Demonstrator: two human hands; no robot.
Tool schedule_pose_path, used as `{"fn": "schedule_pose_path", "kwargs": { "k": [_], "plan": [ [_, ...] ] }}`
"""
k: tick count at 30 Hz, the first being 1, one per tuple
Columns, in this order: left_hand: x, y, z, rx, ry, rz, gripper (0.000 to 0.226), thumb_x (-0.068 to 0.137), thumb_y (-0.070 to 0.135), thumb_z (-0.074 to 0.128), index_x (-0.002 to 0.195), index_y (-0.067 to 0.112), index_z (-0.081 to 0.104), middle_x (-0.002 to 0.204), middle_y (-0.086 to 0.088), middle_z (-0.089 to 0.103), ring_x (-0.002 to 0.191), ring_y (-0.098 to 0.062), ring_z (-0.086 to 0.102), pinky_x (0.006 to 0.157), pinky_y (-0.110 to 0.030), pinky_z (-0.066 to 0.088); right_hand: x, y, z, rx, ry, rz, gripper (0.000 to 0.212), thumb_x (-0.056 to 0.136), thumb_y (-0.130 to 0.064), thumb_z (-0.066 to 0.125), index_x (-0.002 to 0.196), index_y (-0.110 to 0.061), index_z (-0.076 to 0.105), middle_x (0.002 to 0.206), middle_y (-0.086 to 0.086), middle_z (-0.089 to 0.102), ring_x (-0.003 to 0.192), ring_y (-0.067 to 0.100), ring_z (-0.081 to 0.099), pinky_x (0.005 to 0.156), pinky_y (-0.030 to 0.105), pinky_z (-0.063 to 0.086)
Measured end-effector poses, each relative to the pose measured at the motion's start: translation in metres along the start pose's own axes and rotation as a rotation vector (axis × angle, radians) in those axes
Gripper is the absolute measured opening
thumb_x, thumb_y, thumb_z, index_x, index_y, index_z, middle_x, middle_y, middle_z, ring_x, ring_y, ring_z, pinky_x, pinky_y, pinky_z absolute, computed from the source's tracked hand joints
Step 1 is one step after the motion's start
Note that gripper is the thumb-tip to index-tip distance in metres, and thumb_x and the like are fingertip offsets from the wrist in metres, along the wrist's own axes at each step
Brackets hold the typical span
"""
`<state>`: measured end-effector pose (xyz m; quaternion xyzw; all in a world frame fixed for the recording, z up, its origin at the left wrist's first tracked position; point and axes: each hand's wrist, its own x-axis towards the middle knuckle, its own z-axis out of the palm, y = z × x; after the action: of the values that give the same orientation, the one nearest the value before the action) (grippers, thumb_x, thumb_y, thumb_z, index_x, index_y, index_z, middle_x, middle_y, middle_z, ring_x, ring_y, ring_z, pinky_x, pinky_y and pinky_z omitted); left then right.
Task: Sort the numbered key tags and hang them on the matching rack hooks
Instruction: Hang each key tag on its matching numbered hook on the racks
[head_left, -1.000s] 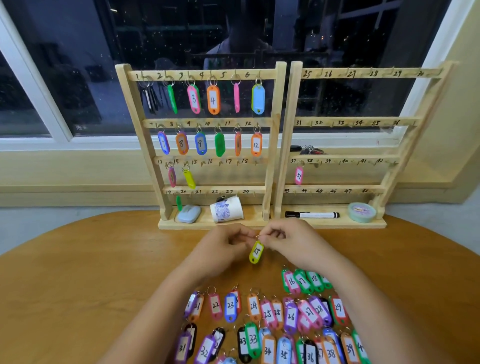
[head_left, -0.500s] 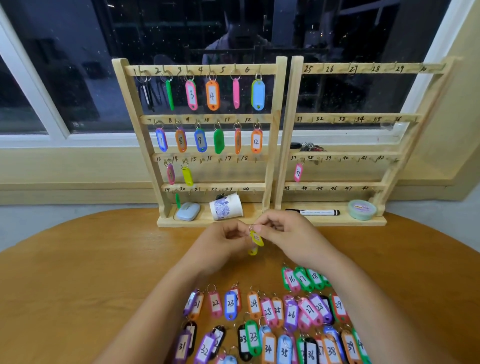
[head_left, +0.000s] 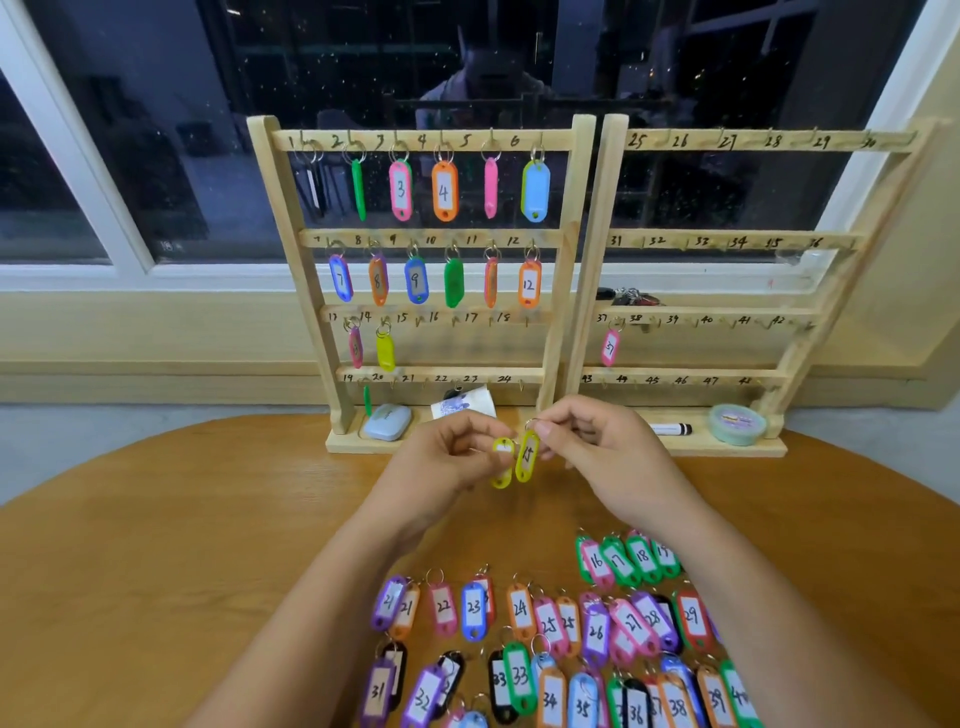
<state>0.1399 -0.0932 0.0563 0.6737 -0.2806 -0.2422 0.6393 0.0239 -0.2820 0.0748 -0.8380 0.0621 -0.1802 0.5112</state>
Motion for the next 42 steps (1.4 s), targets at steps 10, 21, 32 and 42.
{"fn": "schedule_pose_path", "kwargs": {
  "k": [10, 21, 32, 42],
  "plan": [
    [0.001, 0.014, -0.028, -0.081, 0.267, 0.050, 0.012, 0.098, 0.019, 0.077, 0.099, 0.007, 0.078, 0.074, 0.008, 0.074, 0.066, -0.003, 0.059, 0.069, -0.031, 0.043, 0.024, -0.032, 0.014, -0.106, 0.038, -0.060, 0.015, 0.103, -0.027, 0.069, 0.090, -0.030, 0.076, 0.082, -0.006, 0.071, 0.085, 0.018, 0.068, 0.081, 0.036, 0.053],
    [0.003, 0.022, -0.054, -0.113, 0.488, 0.106, 0.009, 0.096, 0.023, 0.080, 0.087, 0.023, 0.079, 0.087, 0.005, 0.077, 0.082, -0.007, 0.062, 0.066, -0.024, 0.048, 0.098, -0.074, 0.055, -0.255, 0.142, -0.116, 0.020, 0.103, -0.030, 0.068, 0.086, -0.027, 0.076, 0.070, -0.011, 0.073, 0.066, 0.001, 0.066, 0.067, 0.027, 0.052],
    [0.006, 0.020, -0.058, -0.099, 0.548, 0.133, 0.009, 0.097, 0.023, 0.079, 0.098, 0.014, 0.080, 0.097, -0.006, 0.080, 0.080, -0.003, 0.066, 0.072, -0.026, 0.048, 0.130, -0.080, 0.082, -0.452, 0.203, -0.131, 0.025, 0.099, -0.025, 0.058, 0.080, -0.027, 0.073, 0.064, -0.009, 0.069, 0.069, 0.017, 0.069, 0.074, 0.039, 0.061],
    [0.007, 0.018, -0.052, -0.069, 0.581, 0.148, 0.011, 0.096, 0.021, 0.080, 0.100, 0.011, 0.079, 0.091, -0.002, 0.079, 0.075, -0.001, 0.066, 0.065, -0.014, 0.049, 0.052, -0.050, 0.045, -0.210, 0.106, -0.098, 0.013, 0.104, -0.030, 0.066, 0.109, -0.038, 0.074, 0.079, -0.002, 0.072, 0.062, 0.018, 0.066, 0.069, 0.047, 0.062]
  ]
}}
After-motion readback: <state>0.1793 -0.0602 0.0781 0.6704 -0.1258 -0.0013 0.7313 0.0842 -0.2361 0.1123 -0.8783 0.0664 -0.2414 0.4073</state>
